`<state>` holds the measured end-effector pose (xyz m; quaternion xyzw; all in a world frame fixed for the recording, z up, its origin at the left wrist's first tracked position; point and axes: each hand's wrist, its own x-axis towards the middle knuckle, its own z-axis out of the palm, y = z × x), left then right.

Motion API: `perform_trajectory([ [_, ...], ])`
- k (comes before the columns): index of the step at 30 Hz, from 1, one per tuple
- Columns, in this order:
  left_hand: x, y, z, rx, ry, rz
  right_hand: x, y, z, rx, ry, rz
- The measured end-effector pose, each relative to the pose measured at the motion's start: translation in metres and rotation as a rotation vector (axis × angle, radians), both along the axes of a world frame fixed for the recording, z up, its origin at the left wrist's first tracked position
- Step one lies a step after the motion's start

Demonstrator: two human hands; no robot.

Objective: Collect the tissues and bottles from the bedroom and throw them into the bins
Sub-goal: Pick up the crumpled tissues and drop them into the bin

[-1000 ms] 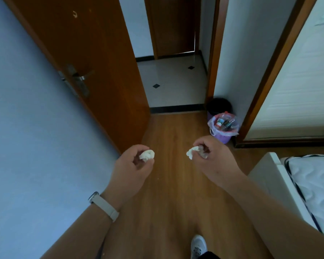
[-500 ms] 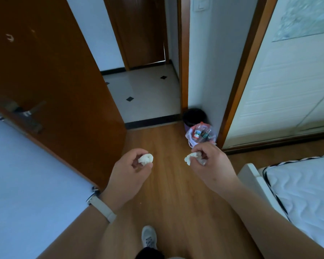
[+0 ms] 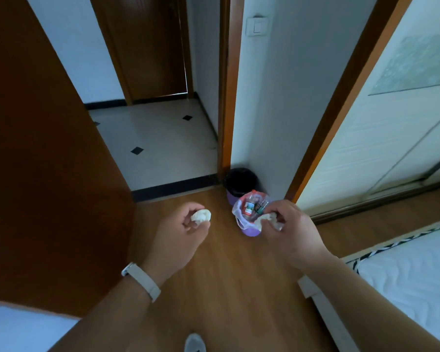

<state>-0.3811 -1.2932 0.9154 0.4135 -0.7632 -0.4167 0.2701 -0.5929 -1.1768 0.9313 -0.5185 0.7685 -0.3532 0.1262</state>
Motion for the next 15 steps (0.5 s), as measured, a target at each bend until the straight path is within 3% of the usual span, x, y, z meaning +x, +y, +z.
perform_trajectory([
  [7,0.005,-0.112,-0.012,0.061,0.036,-0.028,0.012,-0.101,-0.01,0.01,0.083,-0.039],
  [15,-0.036,-0.205,-0.034,0.103,0.01,-0.083,-0.03,-0.19,-0.034,0.026,0.07,-0.082],
])
